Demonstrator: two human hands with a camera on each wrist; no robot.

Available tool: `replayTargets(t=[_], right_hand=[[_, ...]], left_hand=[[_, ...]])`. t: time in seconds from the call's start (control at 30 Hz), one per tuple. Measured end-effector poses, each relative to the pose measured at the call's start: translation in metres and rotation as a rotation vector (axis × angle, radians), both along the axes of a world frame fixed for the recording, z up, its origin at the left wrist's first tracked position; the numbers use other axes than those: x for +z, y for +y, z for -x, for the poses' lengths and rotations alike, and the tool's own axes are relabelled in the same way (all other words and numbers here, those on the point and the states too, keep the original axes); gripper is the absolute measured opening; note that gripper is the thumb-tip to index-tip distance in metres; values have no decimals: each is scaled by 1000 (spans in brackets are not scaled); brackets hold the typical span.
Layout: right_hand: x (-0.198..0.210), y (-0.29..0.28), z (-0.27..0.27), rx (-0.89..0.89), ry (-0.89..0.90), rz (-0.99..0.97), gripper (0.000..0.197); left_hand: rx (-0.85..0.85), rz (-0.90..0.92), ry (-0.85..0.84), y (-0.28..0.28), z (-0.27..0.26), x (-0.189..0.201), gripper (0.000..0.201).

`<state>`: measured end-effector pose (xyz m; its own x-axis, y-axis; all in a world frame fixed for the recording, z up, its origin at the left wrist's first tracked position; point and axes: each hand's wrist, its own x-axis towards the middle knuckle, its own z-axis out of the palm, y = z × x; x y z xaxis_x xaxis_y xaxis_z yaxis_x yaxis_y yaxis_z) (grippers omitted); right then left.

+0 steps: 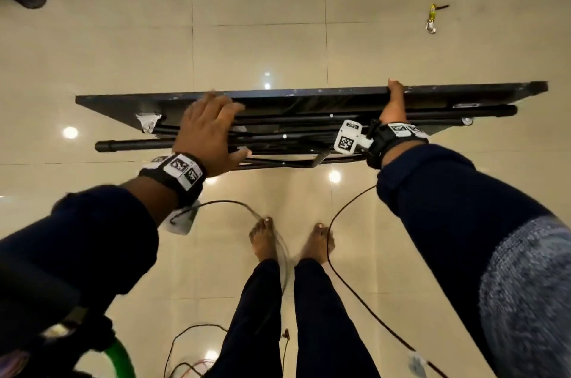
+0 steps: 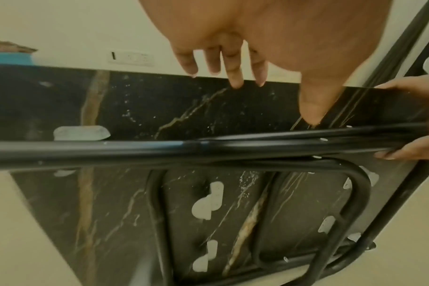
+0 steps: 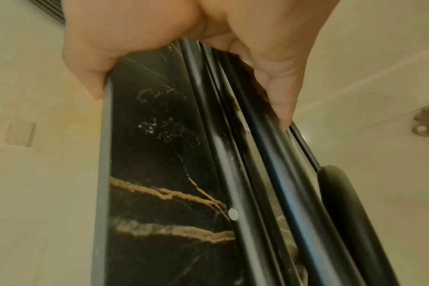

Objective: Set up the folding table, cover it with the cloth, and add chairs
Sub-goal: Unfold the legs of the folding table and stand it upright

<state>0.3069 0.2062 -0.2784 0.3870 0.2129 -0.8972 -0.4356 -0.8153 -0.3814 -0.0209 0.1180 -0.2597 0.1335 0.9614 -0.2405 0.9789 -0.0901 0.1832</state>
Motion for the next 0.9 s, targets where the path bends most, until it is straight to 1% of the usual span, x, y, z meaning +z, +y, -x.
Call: replayTargets(t=[0.03, 0.1, 0.13, 0.17, 0.2, 0.23, 0.3, 0.33, 0.37, 0.4, 0.43, 0.47, 0.5, 0.53, 0.57, 0.6, 0.67, 0.73, 0.83, 0.9], right_hand=[[-1, 7, -1, 24, 22, -14, 95], [-5, 18, 0, 65, 47, -25, 91], [-5, 25, 0, 96, 49, -44, 84], [-5, 31, -1, 136, 38, -58, 76], [-7, 37, -3, 162, 32, -76, 73], [-6, 40, -3, 195, 45, -100, 75], [-11, 42, -6, 253, 94, -141, 88], [-14, 39, -8, 272, 111, -161, 89], [-18, 31, -8, 284, 113, -162, 85], [-23, 22, -11, 308, 81, -146, 87], [-30, 11, -15, 354, 3, -127, 89], [-40, 1, -19, 420, -132, -123, 88], [-46, -11, -22, 511, -301, -141, 81], [-52, -21, -23, 643, -472, -182, 70], [-53, -32, -21, 799, -596, -239, 59], [-55, -39, -18, 948, -677, -300, 52], [-52, -49, -5, 1174, -761, -447, 49], [-49, -48, 10, 1312, -791, -551, 56], [-46, -41, 31, 1458, -800, -564, 66], [-47, -39, 39, 1500, -740, -530, 72]], left_hand=[[-64, 4, 4, 14, -4, -4, 95], [-70, 44, 27, 46, -14, -9, 119], [-55, 71, 30, 62, -18, -13, 126], [-49, 118, 47, 77, -22, -15, 128], [-48, 157, 66, 89, -26, -19, 126], [-40, 175, 90, 97, -27, -22, 121], [-9, 161, 104, 111, -28, -28, 109], [8, 146, 99, 115, -28, -29, 105], [23, 137, 95, 119, -27, -31, 101], [32, 133, 87, 123, -27, -33, 98], [37, 133, 77, 125, -26, -34, 95], [39, 126, 63, 126, -25, -35, 93], [39, 117, 50, 125, -25, -35, 91], [40, 107, 36, 123, -24, -36, 89], [38, 99, 22, 120, -24, -35, 87], [35, 93, 8, 117, -24, -35, 86], [27, 88, -10, 114, -24, -34, 86], [22, 88, -20, 112, -24, -33, 88], [8, 93, -5, 108, -24, -32, 95], [-6, 99, 18, 106, -24, -32, 101]])
